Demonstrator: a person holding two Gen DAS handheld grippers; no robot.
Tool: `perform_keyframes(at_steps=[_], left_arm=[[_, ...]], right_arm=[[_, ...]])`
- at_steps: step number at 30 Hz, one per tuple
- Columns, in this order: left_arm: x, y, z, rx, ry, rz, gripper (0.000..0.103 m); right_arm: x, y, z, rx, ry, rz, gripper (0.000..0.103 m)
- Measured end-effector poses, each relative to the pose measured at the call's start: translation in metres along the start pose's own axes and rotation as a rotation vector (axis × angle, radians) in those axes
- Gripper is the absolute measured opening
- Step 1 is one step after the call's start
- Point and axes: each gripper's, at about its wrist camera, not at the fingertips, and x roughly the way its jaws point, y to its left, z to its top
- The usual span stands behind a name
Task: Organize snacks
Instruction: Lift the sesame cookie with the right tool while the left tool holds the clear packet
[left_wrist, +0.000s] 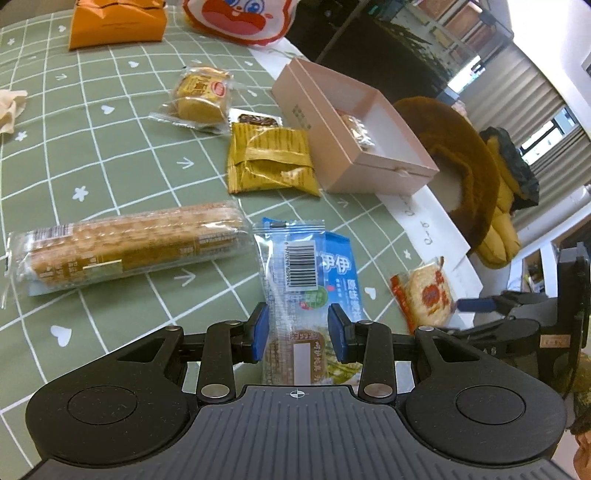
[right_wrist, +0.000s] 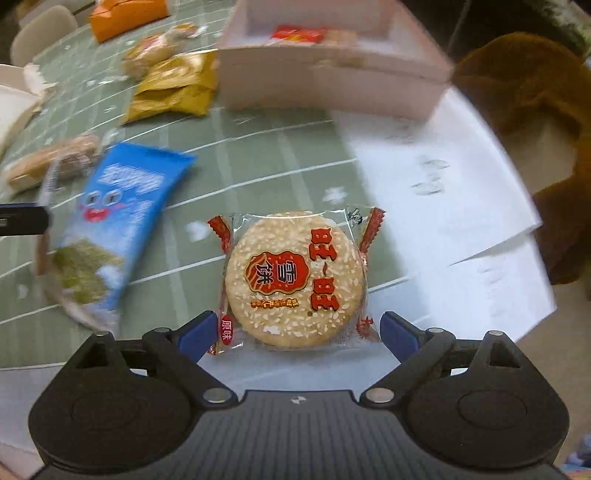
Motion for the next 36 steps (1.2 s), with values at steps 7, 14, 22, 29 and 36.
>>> perform_keyframes(at_steps=[7,14,22,29,36], left_arm=[[0.005,-0.001,0.003,-0.011,0.012,0.015,0.039],[0.013,-0.011,0.002,0.012,0.032,0.021,0.039],[0.009,-0.017,-0.003,0.039,0.036,0.049,0.039],[0.009,-0.01,-0.005,0.027,0.045,0.045,0.039],[0.011,-0.012,-0.006,0.034,0.056,0.031,0.039]], right_arm=[[-0.013,-0.033,-0.001,0.156,-0.024,-0.054,0.094],[-0.003,-0.063,0.003,0.644,0.011,0.132,0.094],[0.032,-0.054,0.051,0.736,-0.023,-0.003,0.097],[0.043,-0.008,0.07,0.408,-0.028,-0.046,0.099],[0.035,-0.002,0.044,0.271,-0.062,-0.032,0.103]])
